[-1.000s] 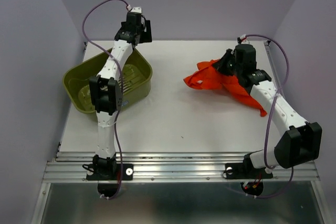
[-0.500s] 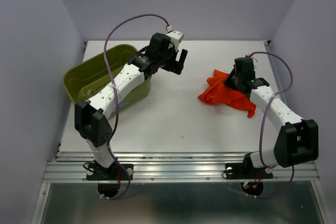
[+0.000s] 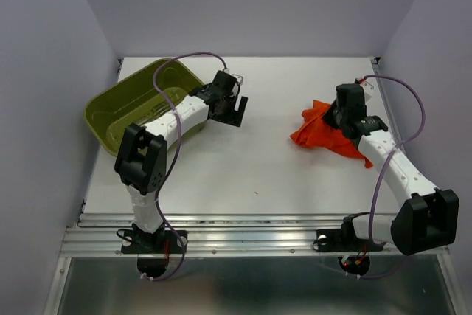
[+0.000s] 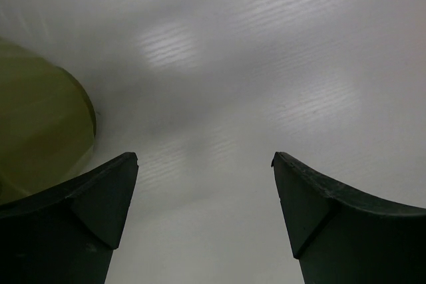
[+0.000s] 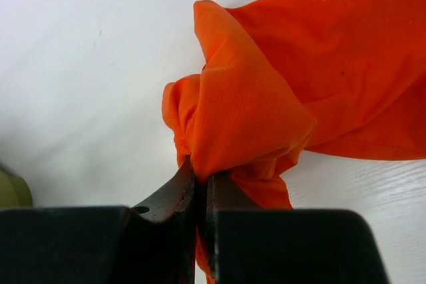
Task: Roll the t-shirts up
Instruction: Move the bin to the center of the board, then pick up the T-shirt from the center of the board.
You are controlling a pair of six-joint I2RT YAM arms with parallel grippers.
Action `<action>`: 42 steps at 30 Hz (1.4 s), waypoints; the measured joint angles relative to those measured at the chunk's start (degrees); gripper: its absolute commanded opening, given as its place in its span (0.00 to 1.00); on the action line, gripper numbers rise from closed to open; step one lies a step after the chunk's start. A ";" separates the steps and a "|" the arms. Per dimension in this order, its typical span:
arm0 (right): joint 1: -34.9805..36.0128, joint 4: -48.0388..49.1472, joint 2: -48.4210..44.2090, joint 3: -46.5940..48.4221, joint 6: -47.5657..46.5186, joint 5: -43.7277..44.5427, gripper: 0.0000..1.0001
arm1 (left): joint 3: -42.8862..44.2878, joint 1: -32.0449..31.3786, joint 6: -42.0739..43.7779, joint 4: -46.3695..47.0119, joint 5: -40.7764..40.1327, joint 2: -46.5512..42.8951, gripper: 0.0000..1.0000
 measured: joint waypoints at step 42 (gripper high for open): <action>6.64 -4.94 26.51 21.05 -11.54 -12.83 0.01 | 19.17 -1.81 -4.85 1.03 3.76 5.51 0.96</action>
